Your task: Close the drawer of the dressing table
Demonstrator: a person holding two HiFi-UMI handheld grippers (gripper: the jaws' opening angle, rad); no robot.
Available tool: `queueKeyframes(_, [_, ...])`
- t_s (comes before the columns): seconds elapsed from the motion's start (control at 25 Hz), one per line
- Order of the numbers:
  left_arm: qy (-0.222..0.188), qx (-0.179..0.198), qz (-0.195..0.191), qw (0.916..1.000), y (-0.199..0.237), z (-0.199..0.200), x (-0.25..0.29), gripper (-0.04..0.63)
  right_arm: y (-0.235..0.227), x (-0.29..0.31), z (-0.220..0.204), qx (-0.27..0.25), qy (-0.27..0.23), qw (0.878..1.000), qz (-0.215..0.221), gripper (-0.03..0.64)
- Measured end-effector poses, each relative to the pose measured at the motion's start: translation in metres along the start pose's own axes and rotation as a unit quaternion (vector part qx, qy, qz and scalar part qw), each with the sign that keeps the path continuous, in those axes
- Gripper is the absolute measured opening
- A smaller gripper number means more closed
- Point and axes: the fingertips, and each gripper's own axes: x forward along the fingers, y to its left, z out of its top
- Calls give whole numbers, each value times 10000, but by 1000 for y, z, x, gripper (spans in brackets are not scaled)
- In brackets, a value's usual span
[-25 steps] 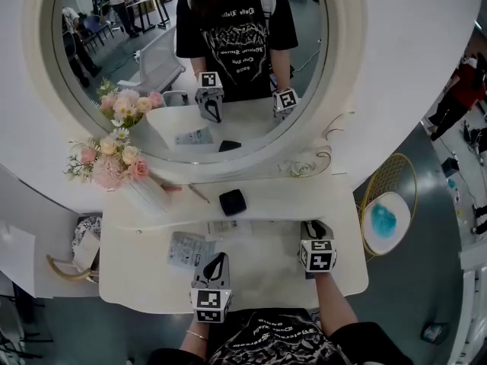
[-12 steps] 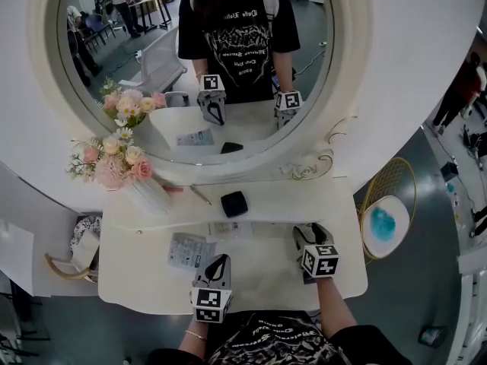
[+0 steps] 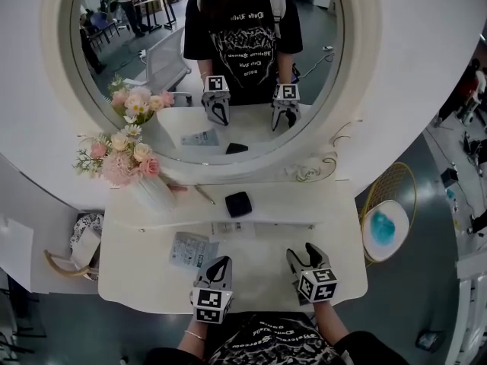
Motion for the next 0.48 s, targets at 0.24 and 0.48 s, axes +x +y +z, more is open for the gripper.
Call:
queueKeyframes(0.24, [-21, 81, -80, 9999, -5, -1, -3, 17, 59, 7, -5, -295, 11, 9974, 659, 256])
queueKeyframes(0.48, [42, 93, -141, 9998, -7, -8, -10, 17, 103, 4, -10, -443, -7, 9920, 1178, 255])
